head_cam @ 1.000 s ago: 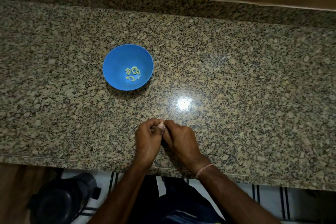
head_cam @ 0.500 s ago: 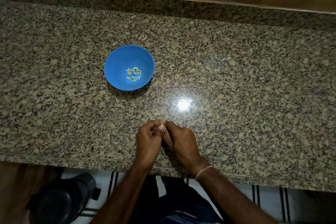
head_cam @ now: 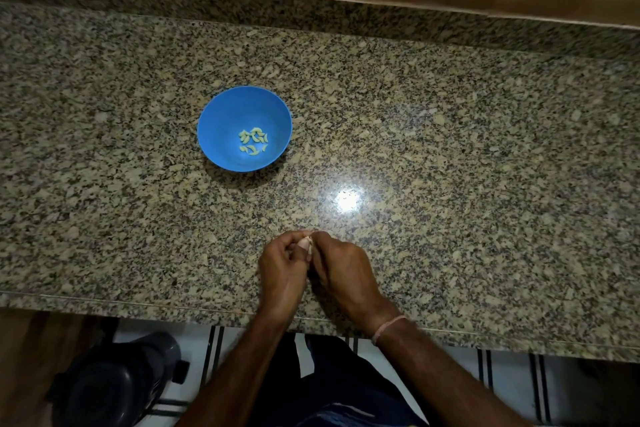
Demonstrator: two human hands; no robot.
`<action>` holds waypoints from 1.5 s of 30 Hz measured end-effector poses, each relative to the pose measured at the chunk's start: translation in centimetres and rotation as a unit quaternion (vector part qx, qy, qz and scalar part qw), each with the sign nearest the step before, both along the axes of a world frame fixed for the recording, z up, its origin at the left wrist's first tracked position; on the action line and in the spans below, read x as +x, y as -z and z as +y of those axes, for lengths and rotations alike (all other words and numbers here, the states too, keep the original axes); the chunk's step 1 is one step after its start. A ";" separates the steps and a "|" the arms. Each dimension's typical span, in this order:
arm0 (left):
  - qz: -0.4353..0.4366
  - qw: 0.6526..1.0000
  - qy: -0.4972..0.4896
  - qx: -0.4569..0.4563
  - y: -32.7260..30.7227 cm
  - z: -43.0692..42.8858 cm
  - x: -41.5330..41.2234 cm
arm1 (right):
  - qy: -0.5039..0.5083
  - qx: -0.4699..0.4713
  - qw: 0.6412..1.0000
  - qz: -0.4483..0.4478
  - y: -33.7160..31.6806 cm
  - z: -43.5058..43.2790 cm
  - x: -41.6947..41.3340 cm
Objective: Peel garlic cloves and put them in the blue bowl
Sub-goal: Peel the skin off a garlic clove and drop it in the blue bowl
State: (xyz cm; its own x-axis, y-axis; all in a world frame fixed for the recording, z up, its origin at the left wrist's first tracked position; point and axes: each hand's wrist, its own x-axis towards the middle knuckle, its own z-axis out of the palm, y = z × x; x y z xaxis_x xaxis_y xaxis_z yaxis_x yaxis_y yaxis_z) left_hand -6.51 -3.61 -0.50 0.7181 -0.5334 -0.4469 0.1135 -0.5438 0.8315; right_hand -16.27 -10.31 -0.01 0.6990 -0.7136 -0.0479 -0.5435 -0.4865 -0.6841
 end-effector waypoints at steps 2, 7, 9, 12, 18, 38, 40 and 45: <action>0.000 1.000 0.011 -0.001 0.2 -0.2 0.2 | 0.012 0.026 1.000 -0.005 -0.4 0.6 0.0; 0.060 0.997 0.004 -0.047 -0.1 -0.3 0.5 | 0.031 0.100 0.993 -0.057 0.0 -0.4 -0.4; 0.128 0.989 -0.023 -0.076 -0.3 -0.3 0.6 | 0.042 0.114 0.989 -0.086 0.0 -1.0 -0.4; 0.209 0.971 -0.055 -0.103 -0.5 -0.6 1.2 | 0.073 0.127 0.982 -0.122 0.1 -1.2 -0.1; 0.249 0.959 -0.053 -0.127 -0.4 -0.3 1.8 | 0.107 0.171 0.967 -0.158 0.5 -1.2 -0.1; 0.089 0.991 0.096 -0.022 1.5 -2.3 5.9 | 0.168 0.190 0.964 -0.077 1.6 -2.2 2.5; 0.135 0.986 0.083 -0.041 1.9 -2.1 6.4 | 0.162 0.188 0.966 -0.067 1.3 -2.1 2.8; 0.095 0.990 0.099 -0.031 2.3 -2.5 7.6 | 0.197 0.179 0.962 -0.067 1.1 -1.8 3.8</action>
